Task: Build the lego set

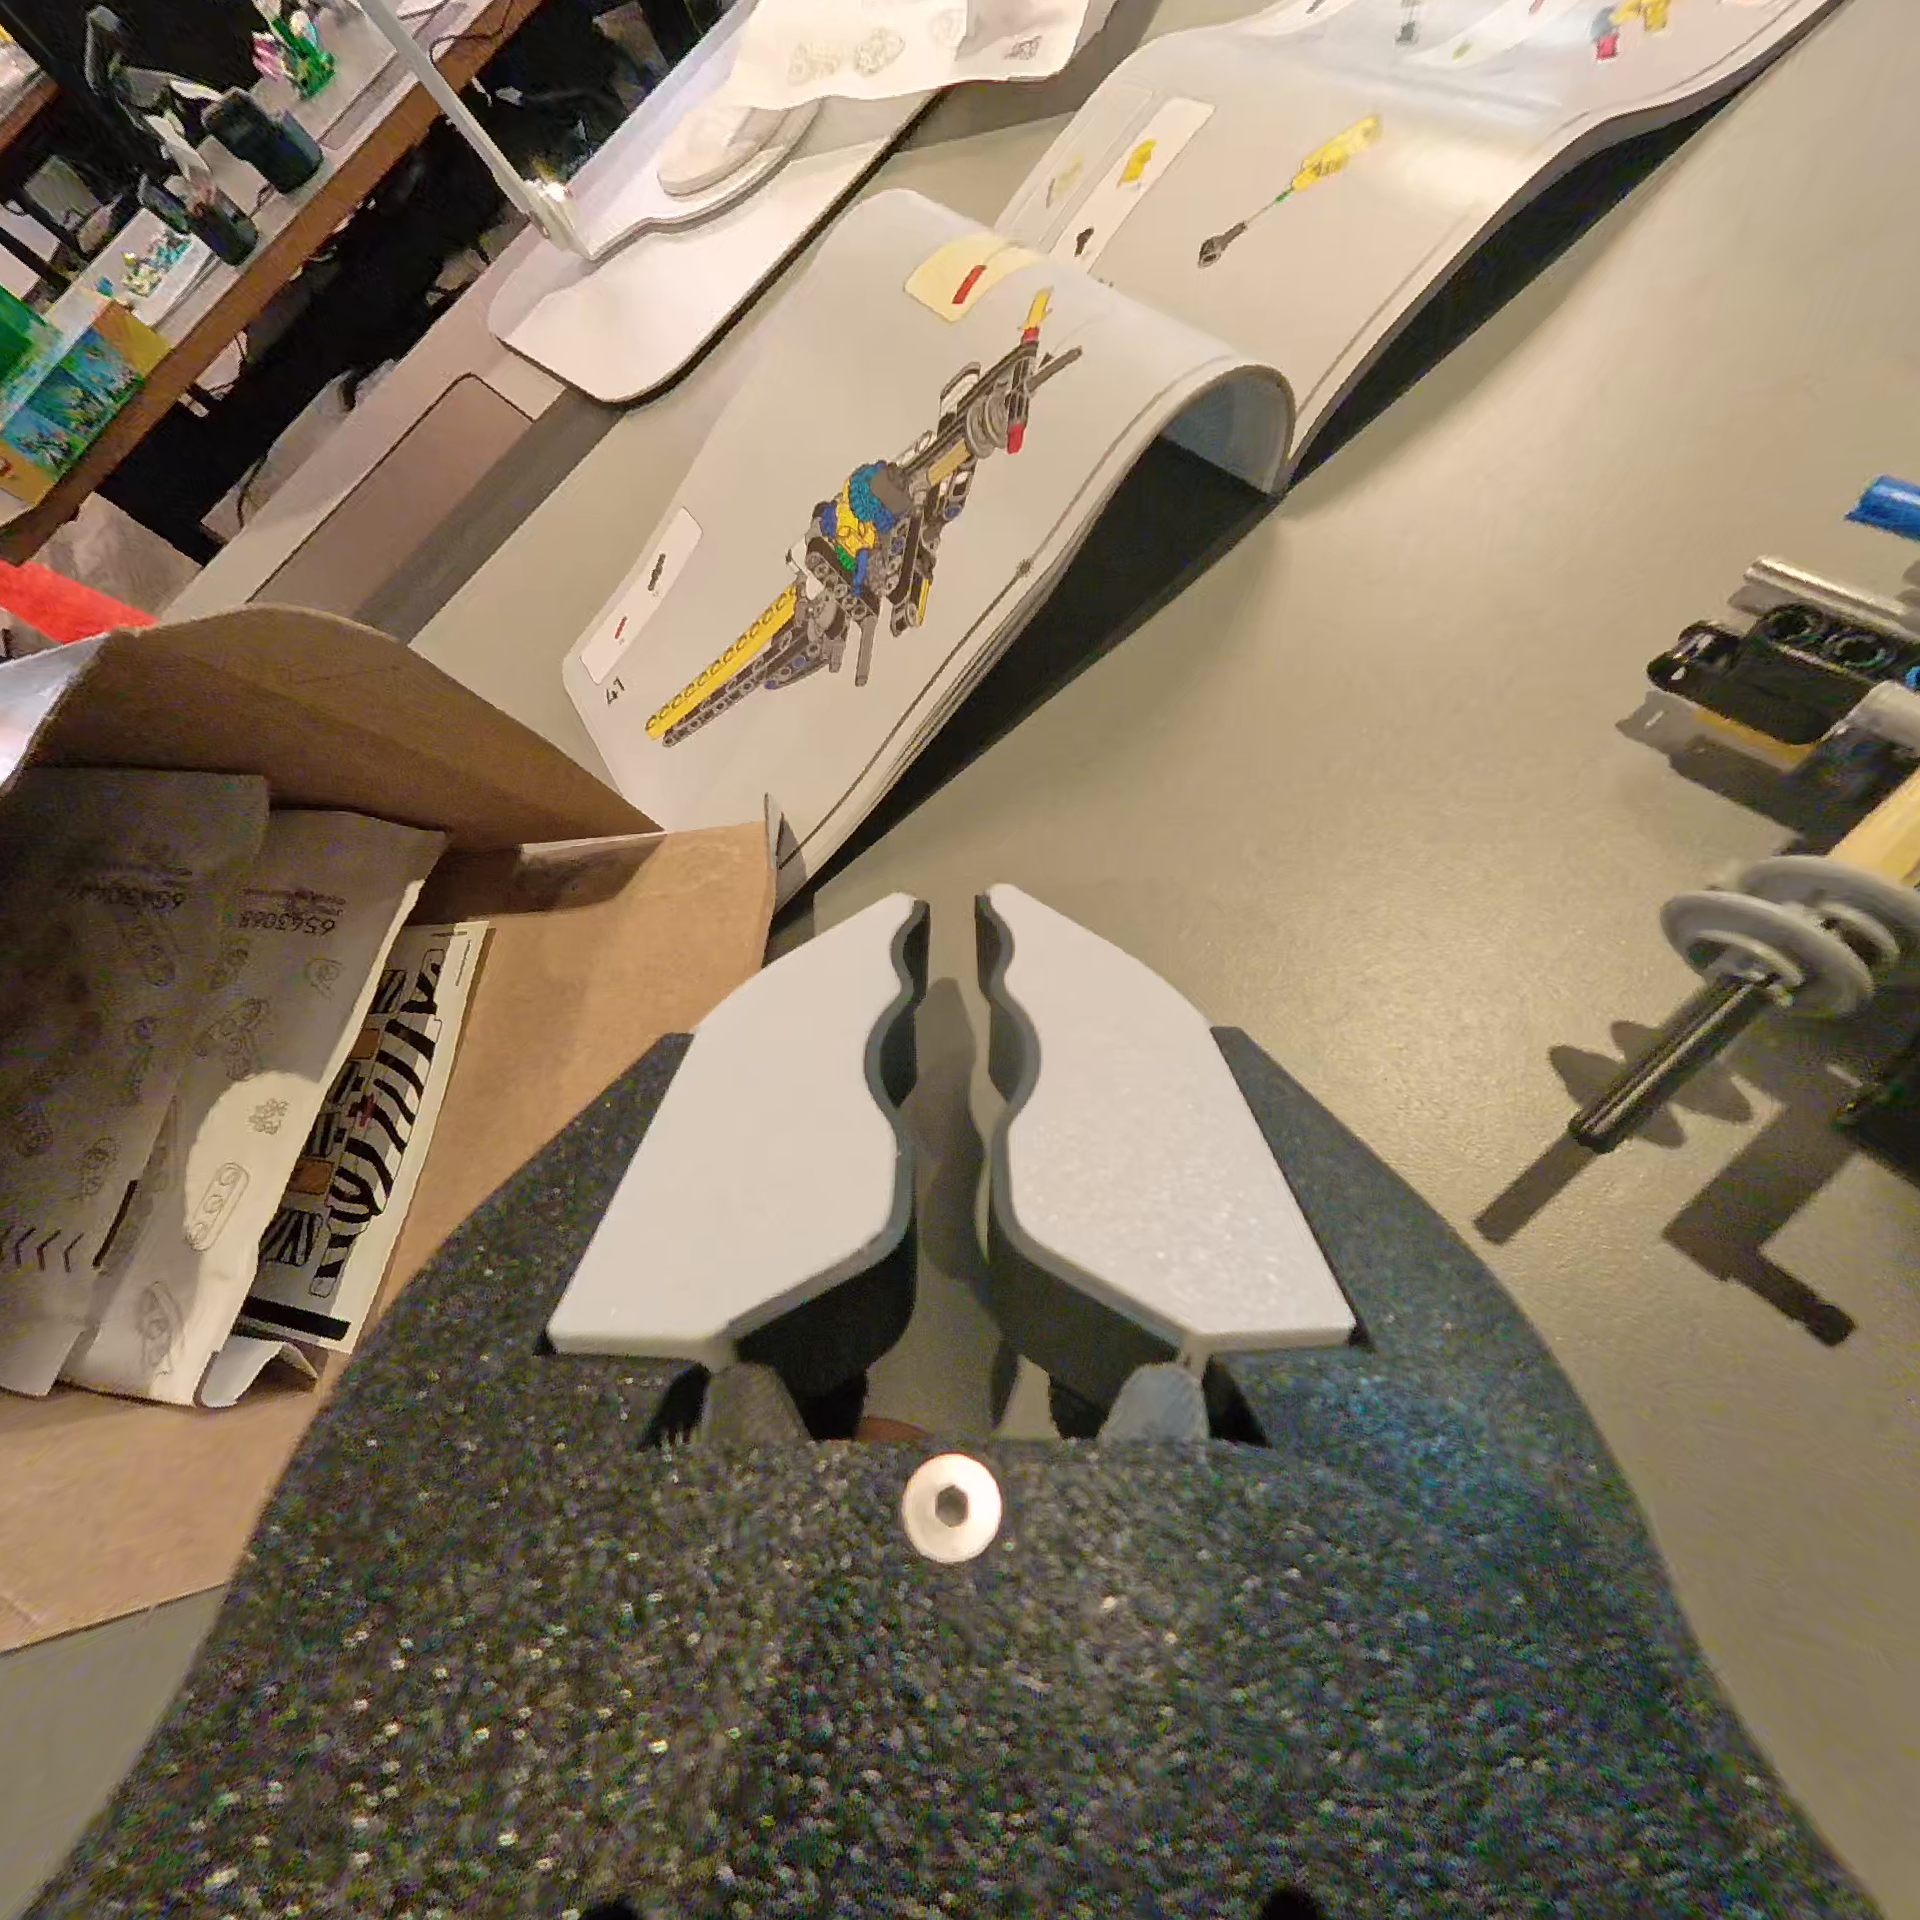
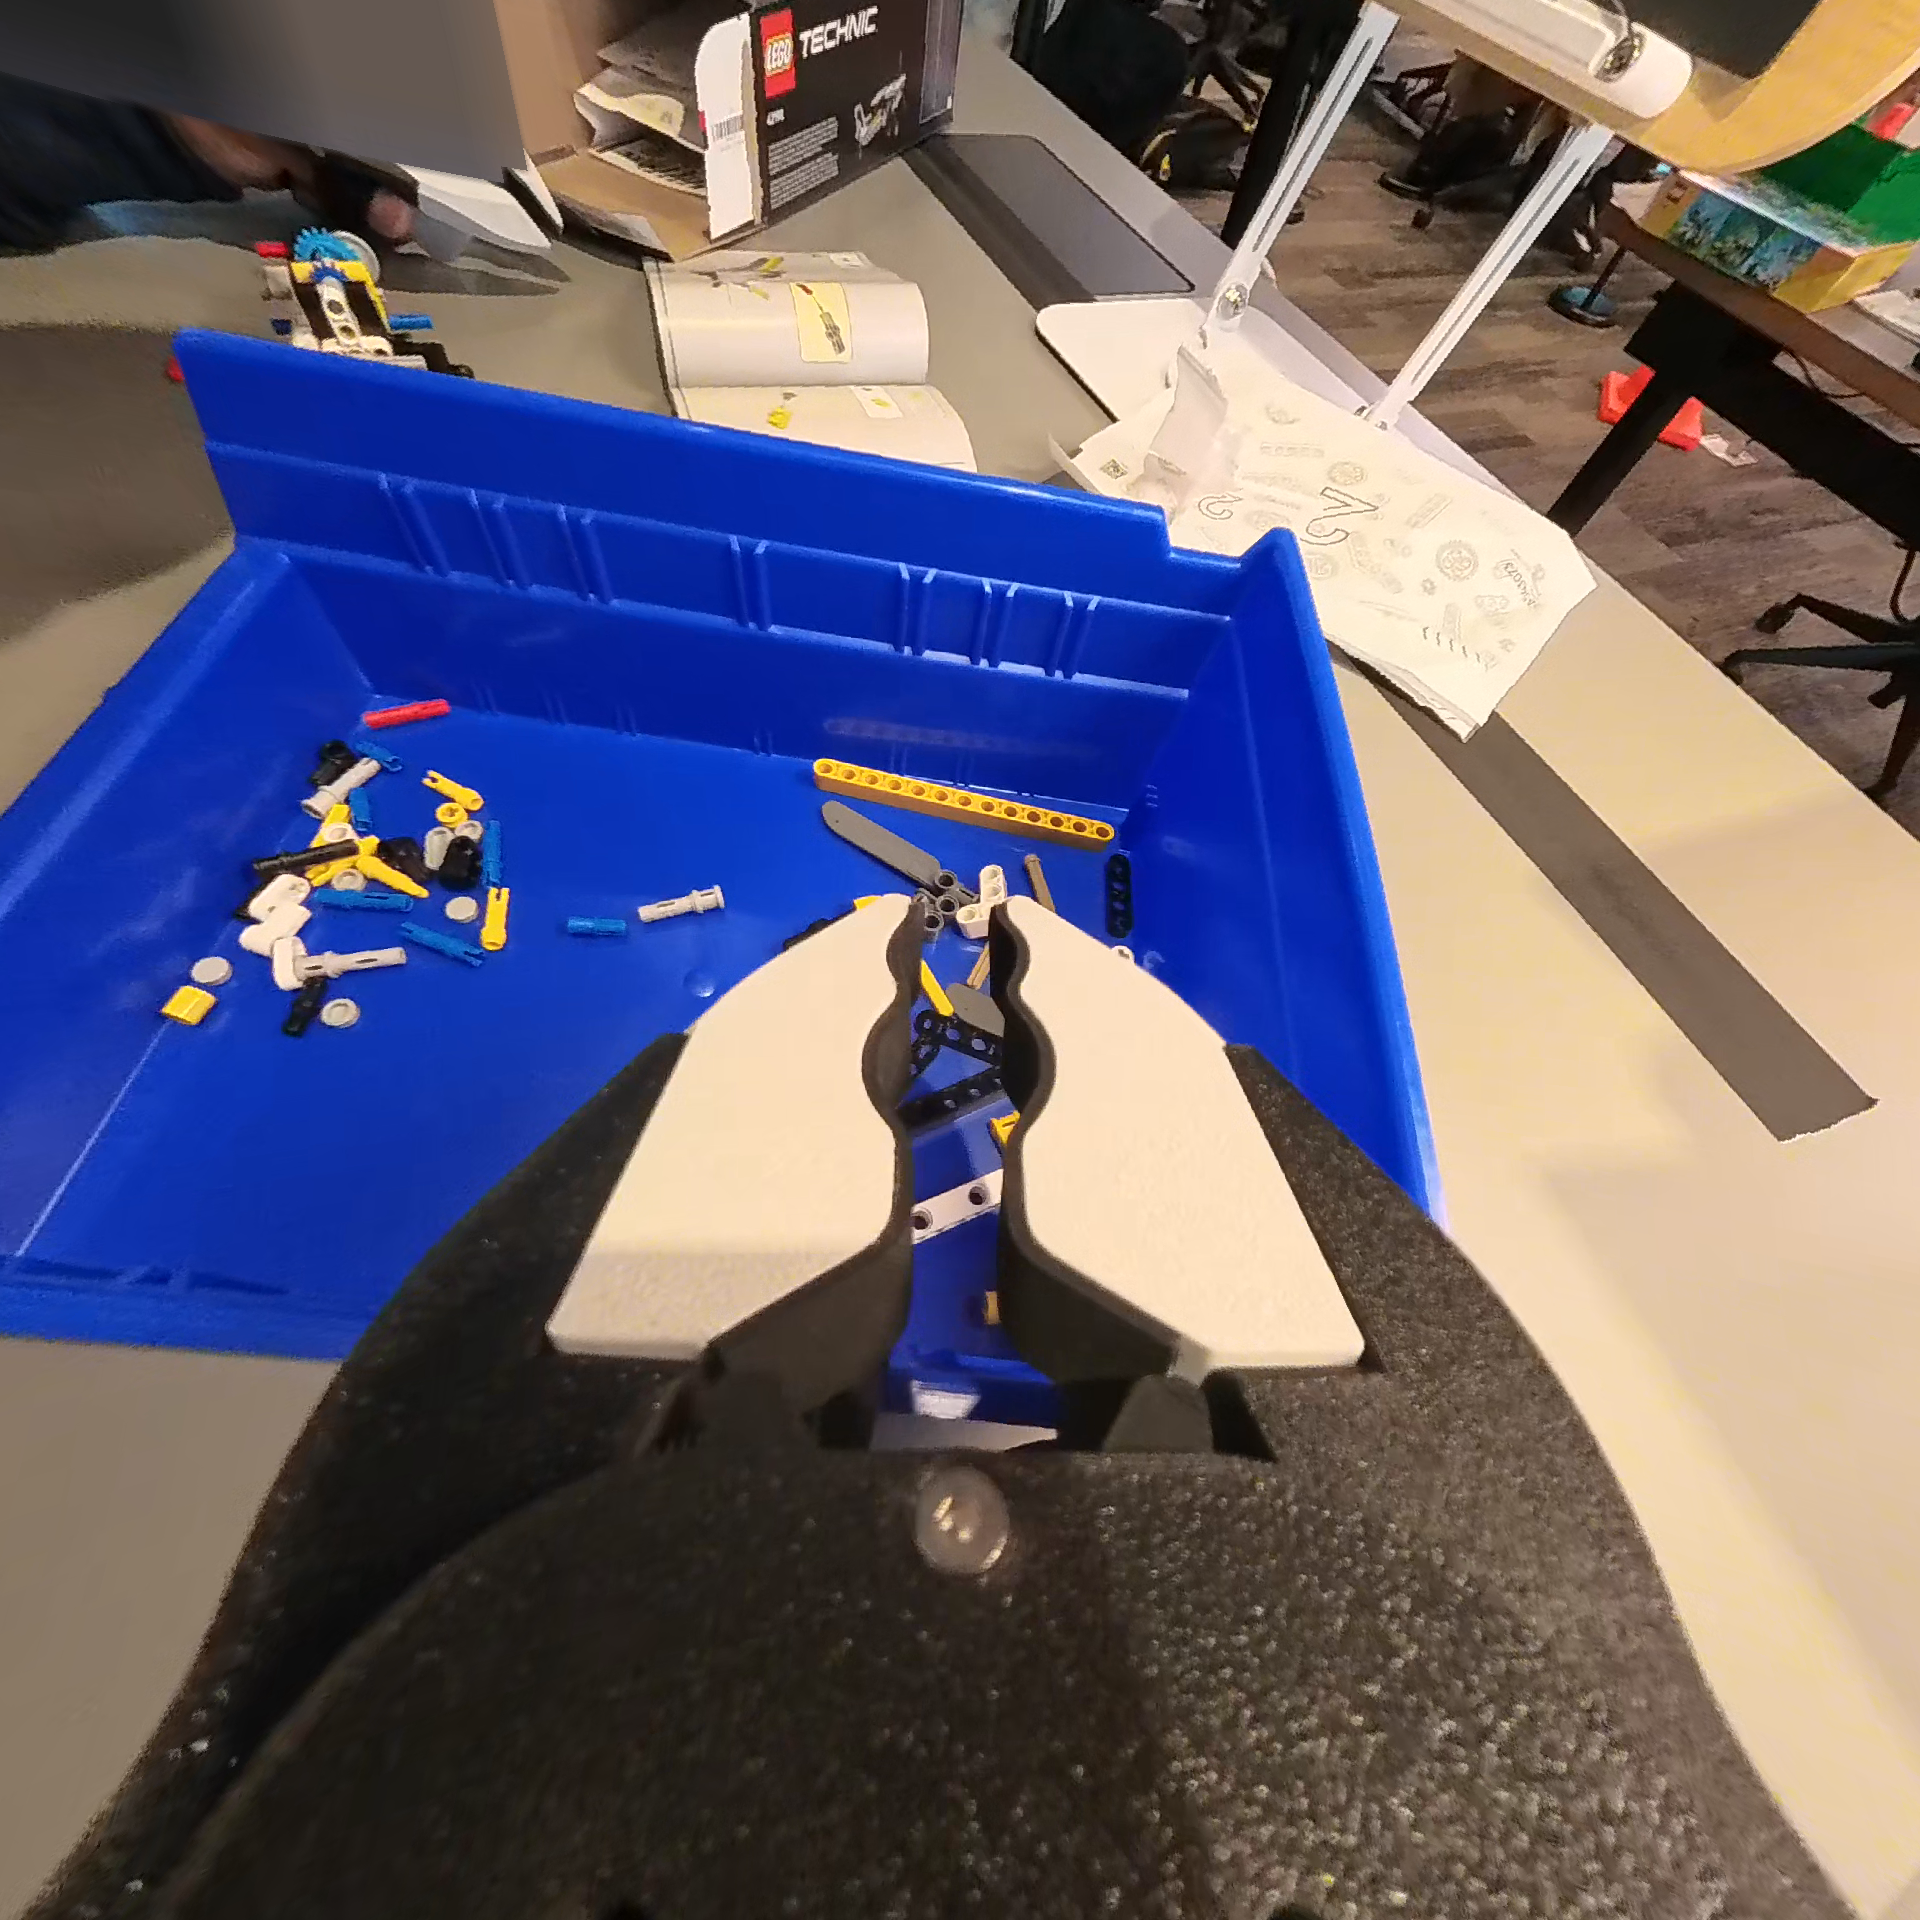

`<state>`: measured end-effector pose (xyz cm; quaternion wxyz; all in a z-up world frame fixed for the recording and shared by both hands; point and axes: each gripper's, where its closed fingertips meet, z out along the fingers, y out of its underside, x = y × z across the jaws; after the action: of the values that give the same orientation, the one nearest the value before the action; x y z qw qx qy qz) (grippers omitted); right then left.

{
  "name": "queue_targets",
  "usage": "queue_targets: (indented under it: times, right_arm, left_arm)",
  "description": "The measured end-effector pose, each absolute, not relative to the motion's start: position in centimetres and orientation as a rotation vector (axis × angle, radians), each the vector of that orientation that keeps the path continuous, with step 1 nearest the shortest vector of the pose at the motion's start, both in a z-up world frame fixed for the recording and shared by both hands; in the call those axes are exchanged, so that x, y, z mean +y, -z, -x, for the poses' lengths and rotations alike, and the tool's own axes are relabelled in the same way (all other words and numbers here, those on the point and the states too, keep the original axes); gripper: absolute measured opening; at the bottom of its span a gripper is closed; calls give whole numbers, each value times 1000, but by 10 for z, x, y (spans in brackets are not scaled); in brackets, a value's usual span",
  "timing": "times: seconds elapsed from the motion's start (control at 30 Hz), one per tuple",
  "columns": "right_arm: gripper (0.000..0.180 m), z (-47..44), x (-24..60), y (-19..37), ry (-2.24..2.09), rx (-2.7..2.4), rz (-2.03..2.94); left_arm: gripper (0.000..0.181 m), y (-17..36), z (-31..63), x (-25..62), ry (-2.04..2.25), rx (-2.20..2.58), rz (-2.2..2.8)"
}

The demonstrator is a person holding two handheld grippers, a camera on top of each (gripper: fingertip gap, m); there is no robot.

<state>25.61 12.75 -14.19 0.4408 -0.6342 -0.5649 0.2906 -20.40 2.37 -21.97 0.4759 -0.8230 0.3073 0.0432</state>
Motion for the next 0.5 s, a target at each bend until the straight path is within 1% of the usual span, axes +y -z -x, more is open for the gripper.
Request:
queue_targets:
  times: [0.2, 0.5]
  right_arm:
    - [11, -257, 130, 146, -679, -1398, 1625]
    - [6, -259, 133, 147, -642, -1368, 1651]
  left_arm:
    - [8, 219, 206, 24, -101, 739, 2014]
    - [8, 221, 209, 27, -116, 715, 2033]
